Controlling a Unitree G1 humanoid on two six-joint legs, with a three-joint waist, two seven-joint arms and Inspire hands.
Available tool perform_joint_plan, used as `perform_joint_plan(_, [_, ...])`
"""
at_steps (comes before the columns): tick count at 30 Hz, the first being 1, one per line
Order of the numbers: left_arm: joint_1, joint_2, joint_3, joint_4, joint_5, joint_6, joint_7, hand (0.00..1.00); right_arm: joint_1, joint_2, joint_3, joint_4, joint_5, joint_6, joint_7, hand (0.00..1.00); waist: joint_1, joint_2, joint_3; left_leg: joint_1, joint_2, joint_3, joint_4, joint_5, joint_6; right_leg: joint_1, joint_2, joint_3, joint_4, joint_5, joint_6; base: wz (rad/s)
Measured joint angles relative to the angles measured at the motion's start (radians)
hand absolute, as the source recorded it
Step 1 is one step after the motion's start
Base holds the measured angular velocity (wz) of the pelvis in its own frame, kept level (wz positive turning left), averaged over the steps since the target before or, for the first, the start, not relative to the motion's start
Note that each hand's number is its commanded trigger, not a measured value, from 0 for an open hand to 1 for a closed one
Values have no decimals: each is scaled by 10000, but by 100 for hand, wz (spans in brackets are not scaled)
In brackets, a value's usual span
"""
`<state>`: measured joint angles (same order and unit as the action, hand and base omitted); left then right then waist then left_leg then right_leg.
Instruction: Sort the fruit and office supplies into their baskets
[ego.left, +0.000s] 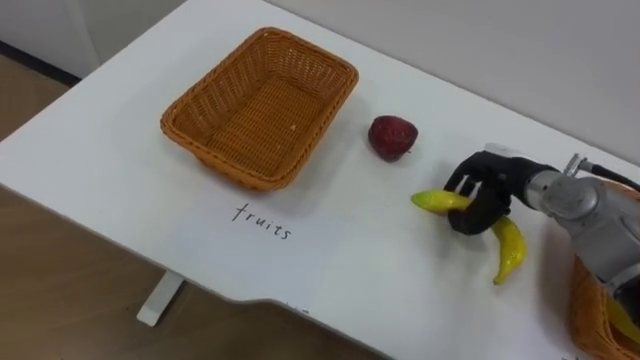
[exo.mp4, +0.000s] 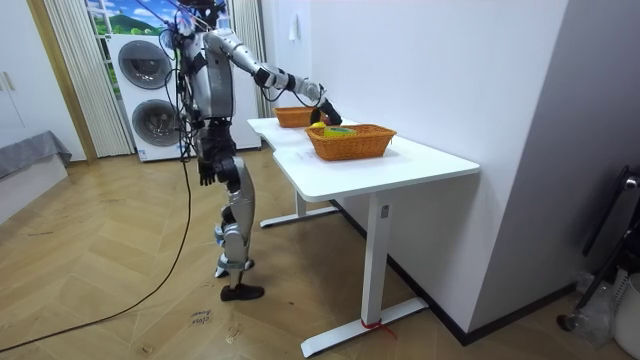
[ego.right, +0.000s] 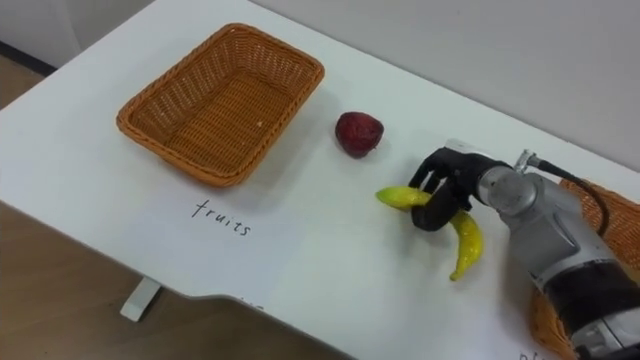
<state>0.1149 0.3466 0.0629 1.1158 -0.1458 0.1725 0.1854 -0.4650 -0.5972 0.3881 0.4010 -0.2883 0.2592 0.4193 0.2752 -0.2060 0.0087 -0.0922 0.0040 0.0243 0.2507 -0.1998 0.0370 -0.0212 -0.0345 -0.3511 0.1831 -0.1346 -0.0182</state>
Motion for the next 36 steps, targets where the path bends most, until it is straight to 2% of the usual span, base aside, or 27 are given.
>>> perform_joint_plan(4, [33, -61, 188, -41, -62, -50, -7, 0, -15, -118, 3, -519, 602, 8, 97, 100, -118, -103, -76, 140, 3, 12, 3, 6, -11, 155, -23, -12, -156, 0, 0, 1])
perform_joint_plan(7, [120, -111, 470, -10, -40, -77, 1, 0, -19, -269, -8, -1183, 650, 22, 96, 100, -266, -102, -75, 220, 0, 1, -28, 5, -10, 241, -27, -14, -156, 0, 0, 0])
perform_joint_plan(8, [152, -152, 581, 0, -27, -80, 12, 0, -19, -338, -32, -1417, 630, 32, 95, 100, -271, -88, -65, 290, -6, 27, -132, 6, -10, 277, -12, 0, -157, 0, 0, -6])
perform_joint_plan(9, [189, -204, 689, 3, -25, -79, 14, 0, -20, -343, -119, -1531, 629, 32, 95, 100, -273, -26, -18, 347, -6, 53, -149, 7, -7, 348, -5, 14, -159, 0, 0, -4])
perform_joint_plan(13, [329, -300, 961, 6, -14, -86, 16, 0, -14, -357, -579, -2093, 742, 120, 107, 100, -410, -8, -9, 478, -9, 45, -179, 6, -5, 432, -6, 22, -154, -1, 2, -2])
perform_joint_plan(15, [440, -379, 1147, 23, 5, -85, 15, 0, -17, -354, -993, -2619, 963, 140, 111, 100, -450, 48, -14, 511, -14, 62, -195, 8, -5, 450, -9, 80, -150, -1, 1, -4])
perform_joint_plan(17, [575, -518, 1336, 25, 8, -88, -2, 0, -36, -353, -1402, -3192, 1016, 121, 191, 100, -511, 149, -68, 592, -21, 48, -243, 21, 3, 528, -43, 62, -147, -2, 4, 2])
perform_joint_plan(21, [726, -571, 1593, -197, 9, -123, -121, 0, -189, -351, -1599, -3474, 1002, 124, 426, 100, -528, 120, -102, 724, -29, -30, -402, 101, -24, 639, -47, -42, -150, -5, 8, 6])
perform_joint_plan(28, [918, -735, 1717, -372, -4, -203, -276, 0, -200, -340, -1603, -3884, 861, 239, 840, 100, -507, 110, -108, 875, -115, -227, -484, 143, 2, 814, -103, -99, -146, -34, 55, 8])
perform_joint_plan(32, [988, -742, 1711, -446, -4, -197, -417, 0, -200, -329, -1602, -4167, 859, 273, 893, 100, -456, 119, -99, 970, -212, -369, -508, 159, 45, 945, -162, -92, -125, -77, 125, 10])
perform_joint_plan(36, [1035, -753, 1708, -464, 2, -193, -447, 0, -200, -322, -1581, -4477, 857, 478, 825, 100, -353, 95, -101, 1111, -322, -564, -526, 166, 82, 1138, -195, -92, -122, -165, 253, 14])
